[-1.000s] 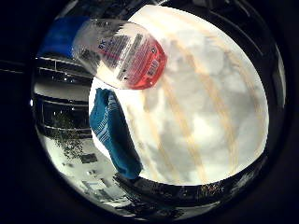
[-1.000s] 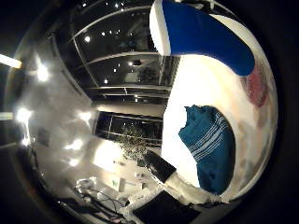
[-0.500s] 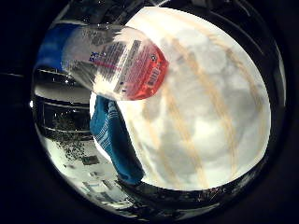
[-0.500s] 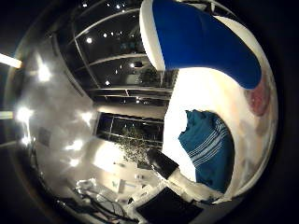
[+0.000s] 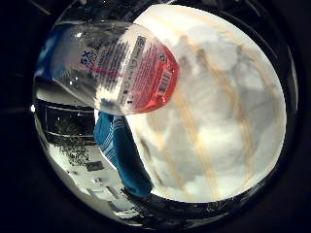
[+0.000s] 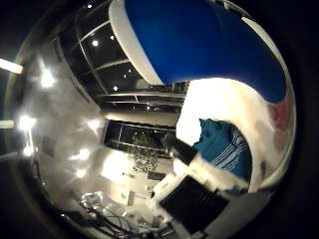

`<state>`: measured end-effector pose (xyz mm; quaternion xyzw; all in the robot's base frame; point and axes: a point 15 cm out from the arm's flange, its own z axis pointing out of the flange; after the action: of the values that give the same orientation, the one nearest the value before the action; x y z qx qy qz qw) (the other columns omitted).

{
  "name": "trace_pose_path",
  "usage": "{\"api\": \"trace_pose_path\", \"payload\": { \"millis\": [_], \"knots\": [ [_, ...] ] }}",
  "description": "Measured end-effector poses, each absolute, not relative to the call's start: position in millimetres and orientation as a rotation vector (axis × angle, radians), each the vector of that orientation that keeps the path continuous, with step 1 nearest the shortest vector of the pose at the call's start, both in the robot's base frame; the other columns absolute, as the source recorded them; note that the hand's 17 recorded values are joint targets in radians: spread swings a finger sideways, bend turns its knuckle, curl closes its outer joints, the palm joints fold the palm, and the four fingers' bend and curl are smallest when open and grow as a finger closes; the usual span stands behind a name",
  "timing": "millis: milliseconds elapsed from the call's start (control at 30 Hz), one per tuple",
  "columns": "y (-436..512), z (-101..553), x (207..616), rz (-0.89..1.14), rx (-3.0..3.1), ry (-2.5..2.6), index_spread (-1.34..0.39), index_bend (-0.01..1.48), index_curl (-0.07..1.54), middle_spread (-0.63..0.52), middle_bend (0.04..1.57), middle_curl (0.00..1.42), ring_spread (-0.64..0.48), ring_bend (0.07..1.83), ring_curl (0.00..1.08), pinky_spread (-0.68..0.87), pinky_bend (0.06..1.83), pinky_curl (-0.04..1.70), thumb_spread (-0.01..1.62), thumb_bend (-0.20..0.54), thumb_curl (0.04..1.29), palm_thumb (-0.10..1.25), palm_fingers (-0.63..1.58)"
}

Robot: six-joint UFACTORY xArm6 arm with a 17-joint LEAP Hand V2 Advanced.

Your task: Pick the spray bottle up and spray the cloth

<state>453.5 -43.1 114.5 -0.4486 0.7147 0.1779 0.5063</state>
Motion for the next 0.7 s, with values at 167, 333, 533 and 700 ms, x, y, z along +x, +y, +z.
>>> {"api": "trace_pose_path", "payload": {
  "millis": [167,333,533,700],
  "knots": [
    [-43.0,105.4,456.3,0.435,-1.072,1.718,-0.25,0.18,0.29,-0.08,0.53,0.45,-0.05,0.67,0.36,0.05,0.41,0.31,0.95,-0.016,0.33,0.69,0.78],
    [-40.6,98.7,458.3,0.444,-1.062,1.707,-0.34,0.22,0.37,-0.15,0.64,0.53,-0.18,0.83,0.44,-0.23,0.70,0.39,0.95,-0.008,0.36,0.82,1.08],
    [-36.3,98.3,462.3,0.502,-1.027,1.666,-0.37,0.32,0.51,-0.16,0.76,0.60,-0.20,0.95,0.49,-0.38,0.88,0.46,0.93,-0.019,0.43,0.98,1.13],
    [-37.6,99.7,463.8,0.505,-1.003,1.668,-0.37,0.37,0.59,-0.15,0.80,0.61,-0.19,1.00,0.50,-0.41,0.91,0.47,0.92,-0.020,0.45,0.99,1.14]
  ]
}}
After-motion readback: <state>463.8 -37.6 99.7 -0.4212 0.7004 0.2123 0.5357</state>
